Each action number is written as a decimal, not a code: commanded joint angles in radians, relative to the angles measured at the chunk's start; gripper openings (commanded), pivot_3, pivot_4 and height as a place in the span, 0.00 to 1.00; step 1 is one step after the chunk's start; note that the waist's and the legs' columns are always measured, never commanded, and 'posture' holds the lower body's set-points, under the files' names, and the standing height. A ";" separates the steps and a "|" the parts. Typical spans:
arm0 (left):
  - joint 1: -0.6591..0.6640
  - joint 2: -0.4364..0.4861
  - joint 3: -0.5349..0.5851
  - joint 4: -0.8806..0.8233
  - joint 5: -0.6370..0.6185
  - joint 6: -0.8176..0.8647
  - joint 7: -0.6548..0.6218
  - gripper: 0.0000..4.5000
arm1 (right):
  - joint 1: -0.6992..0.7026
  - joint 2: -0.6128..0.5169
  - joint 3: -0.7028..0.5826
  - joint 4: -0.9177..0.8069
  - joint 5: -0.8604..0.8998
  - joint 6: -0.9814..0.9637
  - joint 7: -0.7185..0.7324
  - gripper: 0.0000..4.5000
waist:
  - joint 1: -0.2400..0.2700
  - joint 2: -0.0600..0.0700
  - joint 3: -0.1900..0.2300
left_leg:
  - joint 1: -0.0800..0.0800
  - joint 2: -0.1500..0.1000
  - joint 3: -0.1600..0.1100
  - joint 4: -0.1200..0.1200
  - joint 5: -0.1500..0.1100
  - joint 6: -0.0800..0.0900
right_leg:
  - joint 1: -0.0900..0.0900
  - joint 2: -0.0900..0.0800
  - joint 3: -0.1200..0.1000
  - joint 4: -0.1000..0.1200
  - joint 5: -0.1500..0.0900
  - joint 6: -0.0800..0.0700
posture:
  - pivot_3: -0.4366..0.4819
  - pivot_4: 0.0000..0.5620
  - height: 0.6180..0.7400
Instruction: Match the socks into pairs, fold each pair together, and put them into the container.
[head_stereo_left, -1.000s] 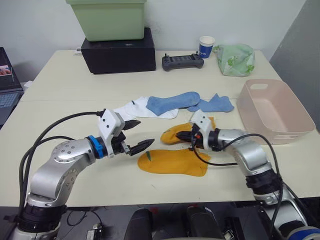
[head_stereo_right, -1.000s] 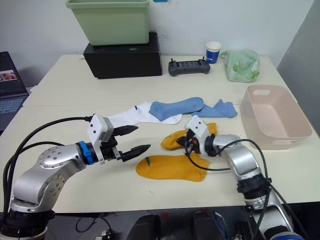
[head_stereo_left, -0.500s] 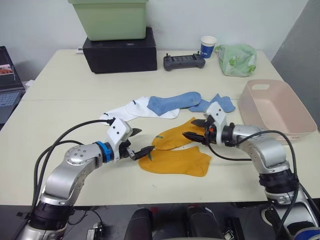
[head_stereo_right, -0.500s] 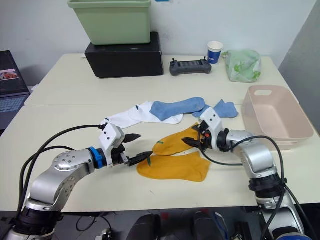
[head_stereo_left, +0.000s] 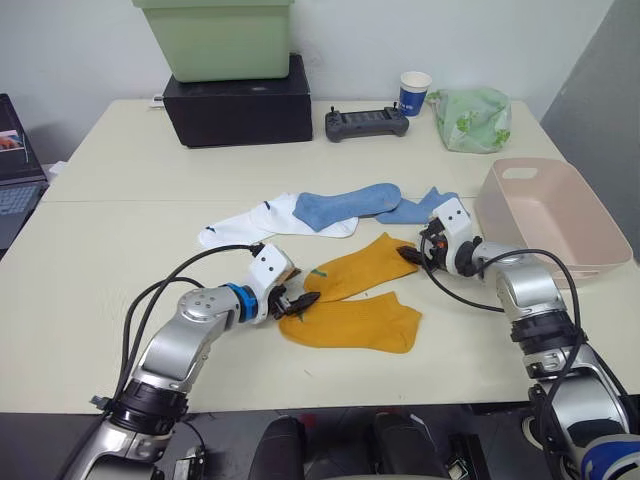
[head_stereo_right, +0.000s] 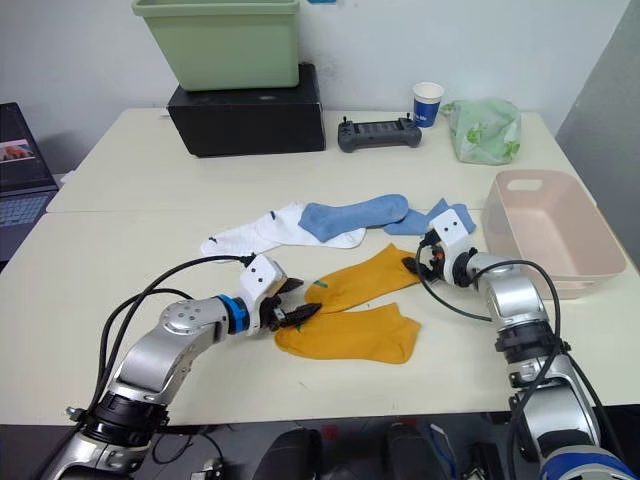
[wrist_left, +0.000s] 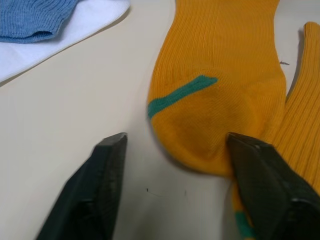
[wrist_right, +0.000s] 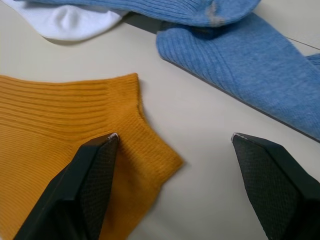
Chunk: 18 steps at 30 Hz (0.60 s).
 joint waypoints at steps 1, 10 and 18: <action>-0.005 -0.005 -0.014 0.003 0.016 -0.001 -0.007 0.43 | 0.000 -0.005 -0.034 -0.085 0.053 0.038 0.040 0.65 | 0.000 0.000 0.000 | 0.000 0.000 0.000 0.000 0.000 0.000 | 0.000 0.000 0.000 0.000 0.000 0.000 | 0.48 0.27 1.00; -0.014 -0.015 0.060 0.012 -0.019 -0.001 0.004 0.00 | 0.032 -0.014 -0.068 -0.199 0.111 0.125 0.034 0.01 | 0.000 0.000 0.000 | 0.000 0.000 -0.001 0.000 0.000 0.000 | 0.000 0.000 0.000 0.000 0.000 0.000 | 0.48 0.27 1.00; -0.017 -0.007 0.144 0.013 -0.079 0.051 -0.006 0.00 | 0.096 -0.026 -0.104 -0.377 0.170 0.248 -0.011 0.01 | -0.001 0.000 0.000 | -0.001 0.000 -0.001 -0.001 0.000 0.000 | -0.001 0.000 -0.001 0.000 0.000 0.000 | 0.48 0.27 1.00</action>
